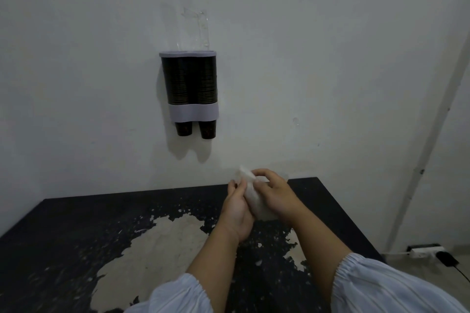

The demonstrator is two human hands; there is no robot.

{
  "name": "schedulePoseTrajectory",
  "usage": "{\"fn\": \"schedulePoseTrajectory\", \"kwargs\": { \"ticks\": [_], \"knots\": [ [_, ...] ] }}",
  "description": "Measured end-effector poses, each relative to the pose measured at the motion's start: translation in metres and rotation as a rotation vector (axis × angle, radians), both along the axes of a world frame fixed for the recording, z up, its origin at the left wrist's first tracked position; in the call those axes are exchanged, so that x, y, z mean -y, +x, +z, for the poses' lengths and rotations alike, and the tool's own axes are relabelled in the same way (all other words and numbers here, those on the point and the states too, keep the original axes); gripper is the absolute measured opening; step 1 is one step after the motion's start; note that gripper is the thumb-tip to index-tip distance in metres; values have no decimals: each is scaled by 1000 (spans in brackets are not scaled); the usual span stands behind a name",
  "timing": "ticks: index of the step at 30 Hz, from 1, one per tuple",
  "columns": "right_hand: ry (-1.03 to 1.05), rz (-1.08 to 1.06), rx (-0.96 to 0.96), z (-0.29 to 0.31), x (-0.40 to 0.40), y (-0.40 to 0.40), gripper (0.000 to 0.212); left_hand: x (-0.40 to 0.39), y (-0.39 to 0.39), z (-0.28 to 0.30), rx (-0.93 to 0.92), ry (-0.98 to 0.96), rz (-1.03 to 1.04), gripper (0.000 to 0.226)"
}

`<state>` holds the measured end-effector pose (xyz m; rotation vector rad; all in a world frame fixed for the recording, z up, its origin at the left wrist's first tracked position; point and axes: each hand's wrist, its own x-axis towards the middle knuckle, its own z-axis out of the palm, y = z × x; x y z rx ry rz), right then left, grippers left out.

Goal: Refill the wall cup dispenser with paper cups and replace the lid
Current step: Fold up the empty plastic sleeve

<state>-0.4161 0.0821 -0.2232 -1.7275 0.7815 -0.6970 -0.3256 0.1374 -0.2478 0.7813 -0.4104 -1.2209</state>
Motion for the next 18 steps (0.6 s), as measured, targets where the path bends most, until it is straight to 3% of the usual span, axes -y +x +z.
{"fn": "schedulePoseTrajectory", "kwargs": {
  "ticks": [4, 8, 14, 18],
  "knots": [
    [-160, -158, 40, -7, -4, 9, 13, -5, 3, -2, 50, 71, -28, 46],
    [-396, -268, -59, -9, -6, 10, 8, -10, 1, -3, 68, 104, -43, 51],
    [-271, -23, -35, -9, -15, 5, 41, -20, 1, 2, 89, 31, -21, 47],
    [-228, -66, 10, -3, -18, 5, 27, -24, 5, 4, 210, 13, 14, 30]
  ]
}}
